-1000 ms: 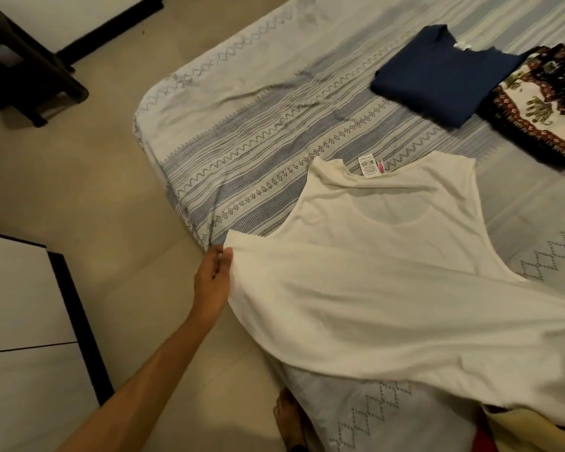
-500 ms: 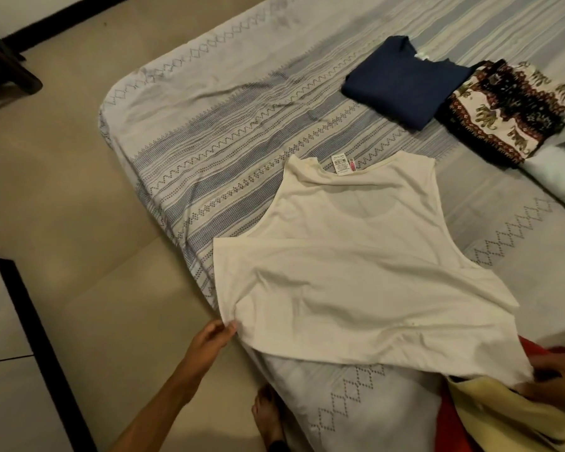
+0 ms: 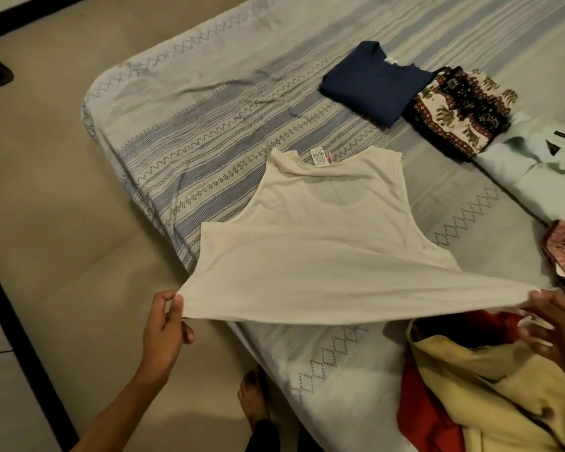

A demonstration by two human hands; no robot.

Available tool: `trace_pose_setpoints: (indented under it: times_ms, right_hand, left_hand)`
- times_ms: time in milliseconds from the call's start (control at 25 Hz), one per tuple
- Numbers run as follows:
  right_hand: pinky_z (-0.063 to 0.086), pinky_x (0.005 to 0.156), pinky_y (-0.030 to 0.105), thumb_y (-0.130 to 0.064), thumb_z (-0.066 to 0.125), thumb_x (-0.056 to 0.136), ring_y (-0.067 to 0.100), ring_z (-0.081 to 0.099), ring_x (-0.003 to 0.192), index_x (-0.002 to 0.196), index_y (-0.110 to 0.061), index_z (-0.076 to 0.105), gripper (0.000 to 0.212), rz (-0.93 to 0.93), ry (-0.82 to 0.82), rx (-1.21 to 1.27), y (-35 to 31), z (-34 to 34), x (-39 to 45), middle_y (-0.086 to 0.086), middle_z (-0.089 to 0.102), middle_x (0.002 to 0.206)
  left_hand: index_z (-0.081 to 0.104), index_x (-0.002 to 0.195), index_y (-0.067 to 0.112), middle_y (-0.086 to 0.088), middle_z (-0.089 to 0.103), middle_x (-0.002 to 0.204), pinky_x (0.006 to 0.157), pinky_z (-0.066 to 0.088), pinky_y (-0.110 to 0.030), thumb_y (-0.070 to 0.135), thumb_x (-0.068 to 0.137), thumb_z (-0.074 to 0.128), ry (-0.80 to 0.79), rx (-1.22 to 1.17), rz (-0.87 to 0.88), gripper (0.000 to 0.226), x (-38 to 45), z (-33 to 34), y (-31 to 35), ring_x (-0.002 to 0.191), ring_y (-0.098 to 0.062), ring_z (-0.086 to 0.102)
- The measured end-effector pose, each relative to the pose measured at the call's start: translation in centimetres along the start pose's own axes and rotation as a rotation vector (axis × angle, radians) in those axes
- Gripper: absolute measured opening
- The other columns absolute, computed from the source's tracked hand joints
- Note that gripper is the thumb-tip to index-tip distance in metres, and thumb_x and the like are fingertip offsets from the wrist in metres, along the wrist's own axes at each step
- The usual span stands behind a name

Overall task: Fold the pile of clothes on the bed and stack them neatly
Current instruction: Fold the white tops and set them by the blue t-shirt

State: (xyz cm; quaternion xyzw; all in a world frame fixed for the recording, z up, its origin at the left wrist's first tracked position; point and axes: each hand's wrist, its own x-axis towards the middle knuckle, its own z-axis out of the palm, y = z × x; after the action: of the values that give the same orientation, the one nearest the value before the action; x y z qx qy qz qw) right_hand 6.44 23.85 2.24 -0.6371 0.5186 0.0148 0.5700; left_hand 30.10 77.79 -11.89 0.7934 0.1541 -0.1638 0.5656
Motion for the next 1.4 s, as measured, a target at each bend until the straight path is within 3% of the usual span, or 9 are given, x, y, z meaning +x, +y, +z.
trace_pose_setpoints:
  times_ms: [120,240,360,560,720,800,1040,1120,1400]
  right_hand:
    - [0.058,0.047,0.028,-0.044,0.079,0.072,0.021,0.078,0.068,0.088,-0.027,0.064,0.028,0.022,0.089,0.132,-1.4,-0.8,-0.6,-0.005,0.068,0.074]
    - [0.061,0.049,0.033,-0.024,0.059,0.103,0.029,0.077,0.068,0.104,-0.012,0.06,0.012,-0.016,0.088,0.15,-3.4,-0.9,-1.5,0.011,0.065,0.087]
    - [0.065,0.055,0.039,-0.011,0.063,0.101,0.032,0.074,0.061,0.106,0.002,0.065,0.014,0.058,0.028,-0.047,-7.0,-2.3,-2.7,0.027,0.071,0.091]
    - [0.05,0.043,0.02,-0.006,0.07,0.092,0.014,0.052,0.052,0.1,-0.006,0.059,0.015,0.189,-0.121,0.143,-20.2,-6.8,-7.4,0.009,0.052,0.07]
    - [0.027,0.031,0.012,-0.01,0.062,0.089,0.003,0.033,0.038,0.089,-0.015,0.056,0.008,0.048,-0.192,0.31,-31.0,-10.0,-10.0,-0.004,0.035,0.056]
    - [0.03,0.032,0.013,-0.01,0.062,0.089,0.003,0.036,0.04,0.084,-0.019,0.056,0.012,-0.016,-0.166,0.334,-34.0,-10.2,-9.9,-0.002,0.037,0.063]
    - [0.06,0.048,0.03,0.005,0.064,0.095,0.023,0.063,0.066,0.093,-0.008,0.059,0.014,-0.171,0.145,0.268,-38.2,-5.4,-3.7,0.012,0.058,0.09]
    - [0.062,0.049,0.033,0.008,0.064,0.096,0.024,0.063,0.072,0.096,-0.005,0.056,0.015,-0.228,0.184,0.292,-41.0,-4.0,-1.9,0.012,0.056,0.092]
    - [0.061,0.055,0.026,-0.006,0.075,0.089,0.022,0.067,0.078,0.096,-0.01,0.064,0.014,-0.402,0.267,0.249,-49.9,-5.4,-2.8,0.013,0.064,0.097]
  left_hand:
    - [0.059,0.106,0.014,-0.02,0.071,0.075,0.053,0.06,-0.034,0.026,0.107,0.057,0.045,0.003,0.024,0.012,0.1,-0.3,3.4,0.056,-0.034,0.069]
    - [0.062,0.106,0.002,-0.032,0.071,0.087,0.055,0.062,-0.029,0.014,0.103,0.064,0.044,0.005,-0.023,0.012,0.6,-1.9,8.3,0.059,-0.032,0.071]
    - [0.058,0.11,0.002,-0.031,0.071,0.093,0.061,0.065,-0.035,0.009,0.098,0.07,-0.035,0.001,0.008,0.019,-0.6,-4.8,15.8,0.065,-0.034,0.073]
    - [0.059,0.106,0.008,-0.014,0.067,0.095,0.062,0.064,-0.028,0.01,0.101,0.064,-0.08,-0.106,0.171,0.008,-2.4,-9.9,35.3,0.066,-0.021,0.071]
    - [0.056,0.09,0.011,-0.007,0.057,0.086,0.052,0.058,-0.018,0.004,0.104,0.058,-0.04,-0.194,0.208,0.016,-0.9,-11.0,48.5,0.049,-0.003,0.065]
    - [0.056,0.086,0.009,-0.008,0.056,0.084,0.048,0.055,-0.016,0.001,0.105,0.056,-0.026,-0.195,0.194,0.02,0.7,-9.9,52.7,0.045,-0.004,0.063]
    - [0.059,0.093,0.002,-0.013,0.061,0.09,0.043,0.053,-0.018,-0.004,0.101,0.057,0.014,-0.18,0.154,0.011,8.4,-5.0,57.4,0.04,-0.01,0.063]
    - [0.06,0.103,0.004,-0.014,0.062,0.094,0.046,0.055,-0.019,-0.002,0.101,0.057,0.028,-0.185,0.203,0.007,10.7,-4.1,59.1,0.046,-0.013,0.064]
    - [0.062,0.094,0.016,-0.009,0.062,0.098,0.065,0.059,-0.023,0.006,0.099,0.067,0.013,-0.332,0.444,0.012,11.7,-6.7,64.0,0.06,-0.008,0.061]
